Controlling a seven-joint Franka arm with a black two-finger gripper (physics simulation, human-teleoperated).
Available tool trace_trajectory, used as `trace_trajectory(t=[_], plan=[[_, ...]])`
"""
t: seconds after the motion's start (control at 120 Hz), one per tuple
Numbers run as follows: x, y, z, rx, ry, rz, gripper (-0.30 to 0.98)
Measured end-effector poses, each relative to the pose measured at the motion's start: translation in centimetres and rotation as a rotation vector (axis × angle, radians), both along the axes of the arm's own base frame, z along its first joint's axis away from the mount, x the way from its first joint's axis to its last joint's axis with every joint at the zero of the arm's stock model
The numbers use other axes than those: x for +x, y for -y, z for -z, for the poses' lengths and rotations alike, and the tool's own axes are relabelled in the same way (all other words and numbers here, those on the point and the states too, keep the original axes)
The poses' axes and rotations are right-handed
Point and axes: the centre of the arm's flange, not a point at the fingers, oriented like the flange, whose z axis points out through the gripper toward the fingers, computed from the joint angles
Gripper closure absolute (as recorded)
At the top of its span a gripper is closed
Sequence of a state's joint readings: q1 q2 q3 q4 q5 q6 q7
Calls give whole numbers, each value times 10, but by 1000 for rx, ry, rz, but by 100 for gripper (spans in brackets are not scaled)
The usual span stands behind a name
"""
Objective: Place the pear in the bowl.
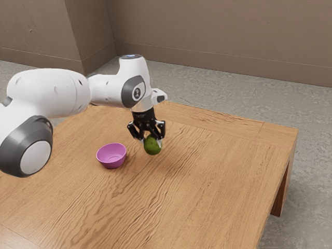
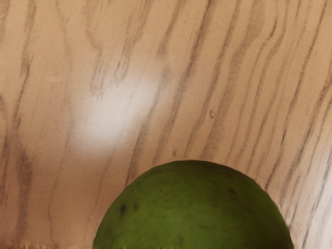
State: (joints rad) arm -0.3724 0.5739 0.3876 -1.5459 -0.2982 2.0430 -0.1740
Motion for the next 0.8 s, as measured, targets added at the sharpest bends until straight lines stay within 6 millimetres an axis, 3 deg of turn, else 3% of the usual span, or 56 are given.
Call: trace_trajectory(t=[0.133,0.358,0.517,0.658,0.8], plan=[[-10,-54,-18,37,-39,-80,72],[-35,-121,-6,54,-131,-174,71],[-35,-136,-7,48,-125,-166,56],[-33,-137,-9,33,-111,-141,36],[-33,-136,-10,19,-102,-115,28]])
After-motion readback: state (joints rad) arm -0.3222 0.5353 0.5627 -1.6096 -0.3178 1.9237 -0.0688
